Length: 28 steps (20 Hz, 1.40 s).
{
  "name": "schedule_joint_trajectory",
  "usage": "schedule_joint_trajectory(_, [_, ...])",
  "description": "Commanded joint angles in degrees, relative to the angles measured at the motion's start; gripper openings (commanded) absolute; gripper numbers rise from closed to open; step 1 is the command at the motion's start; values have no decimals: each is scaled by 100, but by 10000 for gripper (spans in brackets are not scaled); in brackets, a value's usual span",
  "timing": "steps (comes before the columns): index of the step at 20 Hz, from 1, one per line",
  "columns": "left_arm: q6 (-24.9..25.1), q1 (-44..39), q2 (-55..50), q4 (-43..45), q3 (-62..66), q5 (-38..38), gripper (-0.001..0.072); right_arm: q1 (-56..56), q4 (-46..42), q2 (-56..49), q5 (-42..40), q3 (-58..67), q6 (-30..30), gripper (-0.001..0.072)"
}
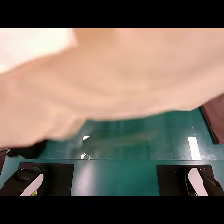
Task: Fold the shirts.
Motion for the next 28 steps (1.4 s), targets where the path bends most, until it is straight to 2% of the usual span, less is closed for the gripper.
schedule_joint_trajectory(1, [15,2,-90,87,-717,7,25,-127,20,-592,883,573,422,13])
schedule_joint_trajectory(6, [20,2,-1456,81,-1617,-1010,26,575,-96,-1600,1469,-772,479,12])
schedule_joint_trajectory(10, [24,2,-2907,44,-2035,-1333,27,1646,-1386,-2736,1438,-1786,570,12])
schedule_joint_trajectory(12, [205,2,-3681,66,-2142,-1130,27,1945,-1681,-3407,1386,-1985,570,13])
schedule_joint_trajectory(15, [634,4,-4647,177,-2135,-240,27,2068,-1641,-4487,844,-1858,566,13])
schedule_joint_trajectory(17, [610,57,-5062,133,-2124,448,26,2068,-1631,-5101,564,-1403,566,12])
schedule_joint_trajectory(20, [505,264,-5259,52,-2092,1038,27,2068,-1635,-5663,494,-586,566,12])
schedule_joint_trajectory(22, [509,433,-5250,-109,-1989,798,27,2070,-1637,-5770,555,-258,564,13])
schedule_joint_trajectory(24, [516,549,-5215,-127,-1934,72,27,2068,-1644,-5705,769,-284,562,12])
schedule_joint_trajectory(26, [520,555,-5224,-22,-2031,-669,26,2085,-1648,-5475,839,-752,564,12])
schedule_joint_trajectory(28, [531,555,-5224,-37,-2393,-933,27,2155,-1657,-5193,721,-1495,564,12])
